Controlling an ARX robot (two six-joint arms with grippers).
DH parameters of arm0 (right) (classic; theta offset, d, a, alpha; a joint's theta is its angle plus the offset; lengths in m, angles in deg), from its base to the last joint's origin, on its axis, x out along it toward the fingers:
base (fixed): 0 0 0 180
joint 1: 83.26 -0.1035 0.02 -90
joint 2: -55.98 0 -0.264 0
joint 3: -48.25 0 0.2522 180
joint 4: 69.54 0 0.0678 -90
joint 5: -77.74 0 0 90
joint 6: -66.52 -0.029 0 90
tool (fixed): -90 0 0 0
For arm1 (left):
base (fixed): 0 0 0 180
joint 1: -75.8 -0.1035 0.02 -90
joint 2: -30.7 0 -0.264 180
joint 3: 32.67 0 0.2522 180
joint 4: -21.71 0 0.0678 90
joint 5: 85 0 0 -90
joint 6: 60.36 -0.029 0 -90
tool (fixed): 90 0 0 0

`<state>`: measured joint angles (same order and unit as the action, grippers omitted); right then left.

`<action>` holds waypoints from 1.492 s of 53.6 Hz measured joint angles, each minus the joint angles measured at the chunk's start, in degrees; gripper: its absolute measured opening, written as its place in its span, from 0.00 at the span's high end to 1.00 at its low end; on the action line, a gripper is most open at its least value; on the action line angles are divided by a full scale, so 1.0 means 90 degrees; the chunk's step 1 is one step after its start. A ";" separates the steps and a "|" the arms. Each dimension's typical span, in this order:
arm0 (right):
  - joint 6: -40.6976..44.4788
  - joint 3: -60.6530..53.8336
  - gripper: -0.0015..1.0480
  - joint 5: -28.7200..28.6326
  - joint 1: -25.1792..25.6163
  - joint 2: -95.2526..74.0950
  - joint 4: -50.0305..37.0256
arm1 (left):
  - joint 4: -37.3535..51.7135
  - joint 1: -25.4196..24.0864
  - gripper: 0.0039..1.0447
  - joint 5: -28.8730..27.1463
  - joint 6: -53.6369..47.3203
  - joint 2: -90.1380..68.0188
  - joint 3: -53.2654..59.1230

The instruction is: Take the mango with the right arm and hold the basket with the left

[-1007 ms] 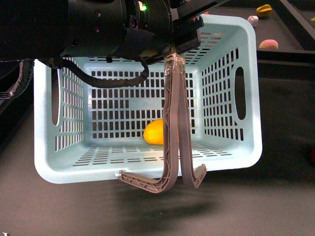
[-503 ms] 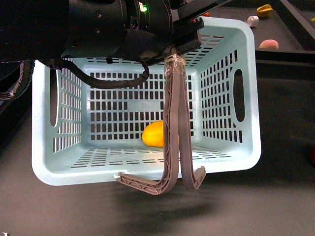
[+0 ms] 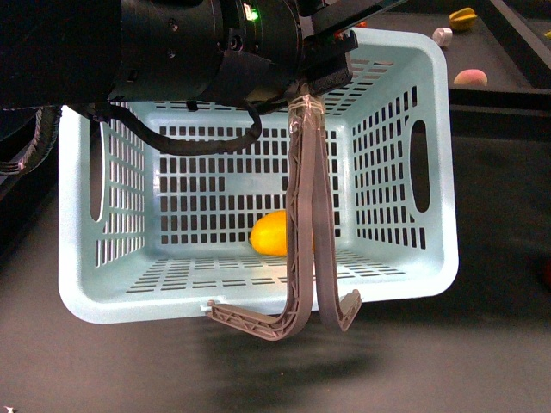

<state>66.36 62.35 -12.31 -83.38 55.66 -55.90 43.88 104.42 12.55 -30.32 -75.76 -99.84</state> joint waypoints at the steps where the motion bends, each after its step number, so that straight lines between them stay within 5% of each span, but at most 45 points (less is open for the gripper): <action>1: 0.0000 0.0000 0.98 0.0000 0.0000 0.0000 0.0000 | 0.0000 0.0000 0.95 0.0000 0.0000 0.0000 0.0000; 14: 0.0015 0.0000 0.97 0.0000 0.0000 0.0000 0.0002 | 0.0000 0.0000 0.95 0.0000 0.0000 0.0000 0.0000; 20: 0.0012 0.0000 0.72 0.0000 0.0000 0.0000 0.0002 | 0.0000 0.0000 0.95 0.0000 0.0000 0.0000 0.0000; 42: 0.0012 0.0000 0.07 0.0000 0.0000 0.0000 0.0002 | 0.0000 0.0000 0.95 0.0000 0.0000 0.0000 0.0000; 61: 0.0012 0.0000 0.08 0.0000 0.0000 0.0000 0.0002 | 0.0000 0.0000 0.95 0.0000 0.0000 0.0000 0.0000; 68: 0.0012 0.0000 0.08 0.0000 0.0000 0.0000 0.0002 | 0.0352 -0.0112 0.95 0.0508 -0.0889 -0.0211 -0.0095; 73: 0.0012 0.0000 0.08 -0.0002 0.0000 0.0002 0.0002 | 0.0335 -0.0323 0.95 -0.0080 -0.1134 -0.0724 -0.0741; 80: 0.0012 0.0000 0.08 0.0000 0.0000 0.0002 0.0002 | -0.0177 -0.0835 0.95 -0.1022 0.0148 -0.1234 -0.1666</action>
<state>66.47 62.35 -12.31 -83.38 55.68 -55.88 42.28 96.90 3.35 -28.99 -86.86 -114.83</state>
